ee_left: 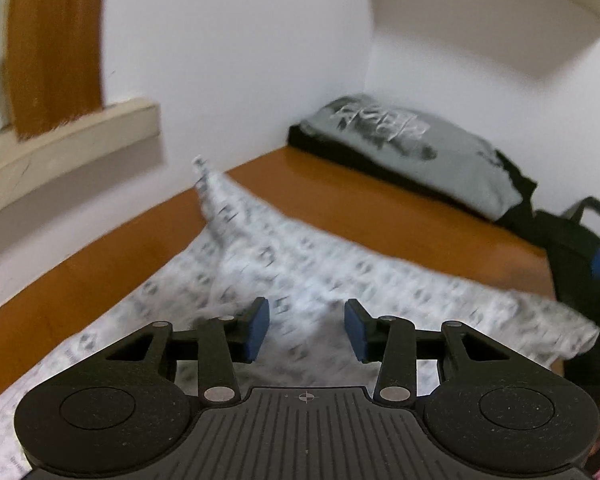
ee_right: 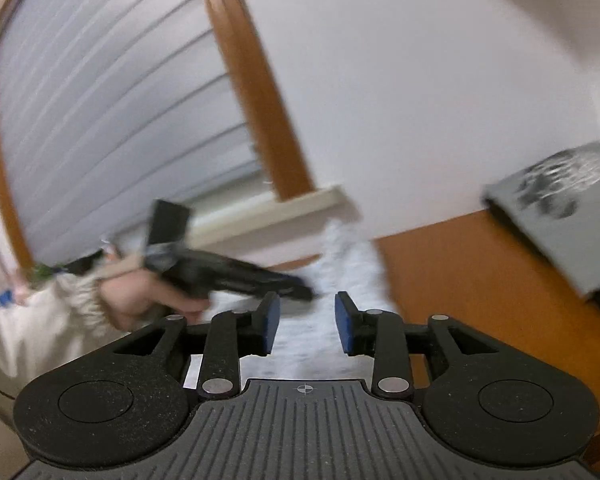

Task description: Fold clothes

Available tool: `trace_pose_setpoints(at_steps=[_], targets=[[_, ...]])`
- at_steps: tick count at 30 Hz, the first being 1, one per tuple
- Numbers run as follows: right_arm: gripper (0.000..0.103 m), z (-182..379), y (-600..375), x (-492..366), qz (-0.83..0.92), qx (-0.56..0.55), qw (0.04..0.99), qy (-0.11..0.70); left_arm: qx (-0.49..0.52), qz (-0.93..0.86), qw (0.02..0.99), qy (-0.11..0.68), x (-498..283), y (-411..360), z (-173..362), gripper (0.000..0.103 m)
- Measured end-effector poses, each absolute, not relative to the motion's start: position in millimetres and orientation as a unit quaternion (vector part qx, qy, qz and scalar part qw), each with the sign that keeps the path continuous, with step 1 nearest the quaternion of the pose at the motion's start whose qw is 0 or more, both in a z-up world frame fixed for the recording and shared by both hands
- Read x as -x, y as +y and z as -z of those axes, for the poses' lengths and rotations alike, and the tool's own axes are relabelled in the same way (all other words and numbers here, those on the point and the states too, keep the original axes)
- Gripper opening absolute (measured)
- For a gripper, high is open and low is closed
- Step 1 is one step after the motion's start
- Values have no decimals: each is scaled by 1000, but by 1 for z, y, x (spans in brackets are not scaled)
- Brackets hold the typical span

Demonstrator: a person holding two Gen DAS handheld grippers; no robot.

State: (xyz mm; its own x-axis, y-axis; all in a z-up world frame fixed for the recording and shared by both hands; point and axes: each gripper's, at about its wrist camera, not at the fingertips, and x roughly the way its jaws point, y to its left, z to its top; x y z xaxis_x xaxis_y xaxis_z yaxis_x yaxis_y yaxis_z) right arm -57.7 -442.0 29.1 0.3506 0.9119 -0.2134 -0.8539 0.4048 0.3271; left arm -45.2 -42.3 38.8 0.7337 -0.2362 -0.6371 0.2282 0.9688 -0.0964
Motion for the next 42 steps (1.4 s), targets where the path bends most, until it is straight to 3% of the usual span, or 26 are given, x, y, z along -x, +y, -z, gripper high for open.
trace_pose_setpoints(at_steps=[4, 9, 12, 16, 18, 30, 35, 37, 40, 41, 42], targets=[[31, -18, -418, 52, -534, -21, 821, 199, -11, 124, 928, 351, 49, -32, -33, 45], [22, 10, -415, 54, -529, 79, 819, 208, -1, 127, 928, 350, 50, -23, -29, 43], [17, 11, -432, 48, -524, 72, 823, 206, -8, 129, 928, 348, 51, -23, -30, 44], [17, 12, -436, 47, -529, 67, 821, 205, 7, 124, 931, 343, 54, -22, -35, 44], [18, 10, -434, 46, -525, 59, 824, 204, 10, 124, 935, 332, 60, -26, -42, 51], [27, 1, -430, 43, -510, 24, 837, 199, -36, 233, 922, 306, 127, -110, -50, 65], [27, -3, -436, 46, -508, 27, 838, 200, -57, 250, 917, 307, 138, -131, -42, 66], [27, -4, -438, 48, -507, 28, 838, 200, -83, 242, 915, 311, 137, -138, -37, 62], [27, -6, -441, 50, -506, 30, 839, 201, -94, 238, 917, 306, 136, -137, -35, 28], [27, -7, -442, 50, -505, 30, 839, 201, -89, 238, 919, 302, 136, -135, -38, 9], [27, -8, -443, 51, -505, 31, 839, 202, -82, 236, 922, 296, 136, -132, -41, 4]])
